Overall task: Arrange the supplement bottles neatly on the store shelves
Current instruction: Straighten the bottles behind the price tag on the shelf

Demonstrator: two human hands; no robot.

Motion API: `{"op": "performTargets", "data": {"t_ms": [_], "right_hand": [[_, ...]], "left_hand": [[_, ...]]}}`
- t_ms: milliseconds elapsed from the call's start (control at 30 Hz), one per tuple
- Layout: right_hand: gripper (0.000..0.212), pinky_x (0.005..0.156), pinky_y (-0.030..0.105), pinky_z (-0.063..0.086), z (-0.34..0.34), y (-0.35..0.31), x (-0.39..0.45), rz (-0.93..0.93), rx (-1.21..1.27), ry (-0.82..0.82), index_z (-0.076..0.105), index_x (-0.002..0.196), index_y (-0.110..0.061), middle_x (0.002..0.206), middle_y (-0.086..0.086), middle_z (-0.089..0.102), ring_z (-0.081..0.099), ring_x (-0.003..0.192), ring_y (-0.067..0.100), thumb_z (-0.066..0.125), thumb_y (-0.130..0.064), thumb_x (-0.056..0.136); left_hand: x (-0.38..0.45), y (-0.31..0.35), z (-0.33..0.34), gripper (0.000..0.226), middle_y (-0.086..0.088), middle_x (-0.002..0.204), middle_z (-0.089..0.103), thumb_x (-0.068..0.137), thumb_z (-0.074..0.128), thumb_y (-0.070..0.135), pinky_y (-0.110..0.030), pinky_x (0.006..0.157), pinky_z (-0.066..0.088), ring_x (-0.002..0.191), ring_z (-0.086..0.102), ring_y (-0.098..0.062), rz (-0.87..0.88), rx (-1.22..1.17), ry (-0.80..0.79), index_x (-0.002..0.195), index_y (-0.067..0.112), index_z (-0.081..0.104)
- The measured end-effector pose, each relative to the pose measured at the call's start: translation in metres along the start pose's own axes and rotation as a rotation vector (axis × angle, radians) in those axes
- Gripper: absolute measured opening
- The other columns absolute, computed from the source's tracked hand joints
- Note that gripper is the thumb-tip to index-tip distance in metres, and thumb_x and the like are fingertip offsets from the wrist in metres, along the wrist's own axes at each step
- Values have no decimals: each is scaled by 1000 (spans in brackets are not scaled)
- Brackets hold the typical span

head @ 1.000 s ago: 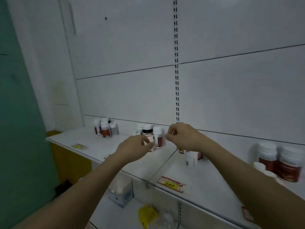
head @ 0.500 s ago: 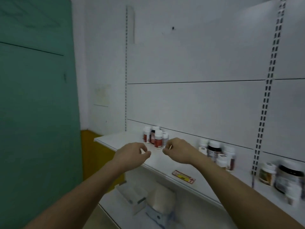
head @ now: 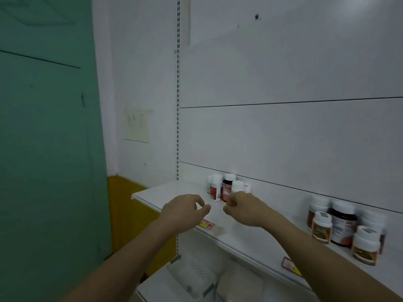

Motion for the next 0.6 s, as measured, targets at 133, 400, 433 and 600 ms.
{"op": "performTargets", "data": {"t_ms": [133,400,433,600], "right_hand": [[26,69,32,47,-14,18,46,30,8,48,64,82,-10,89,4,64,62,84,22,52,-31,92],[17,76,33,51,-26,49,117,102,98,140,65,87,-20,98,5,69,65,89,20,58,-35,91],[17,76,32,50,-28,51,123,111,91,141,66,89,-19,100,4,69,64,90,20,58,-34,92],[21,72,29,49,-41,52,149,135,41,196,69,96,-15,100,2,68,63,86,17,54,-30,94]], "left_hand": [[46,-15,12,43,10,112,65,91,42,63,-30,82,50,94,57,-8,41,-3,-27,117,34,61],[151,-31,3,33,13,105,64,91,46,59,-34,85,52,94,60,-10,123,-75,29,107,36,64],[161,-32,5,33,13,106,64,91,47,58,-34,86,51,95,60,-10,136,-93,25,107,36,64],[215,-43,18,31,13,108,65,91,49,55,-30,82,47,97,60,-10,199,-144,-8,109,36,65]]}}
Point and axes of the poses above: each hand's wrist, its own x-axis towards the middle knuckle, its own z-axis out of the palm, y = z × x, the point moved 2 cm from there along x, towards the middle knuckle
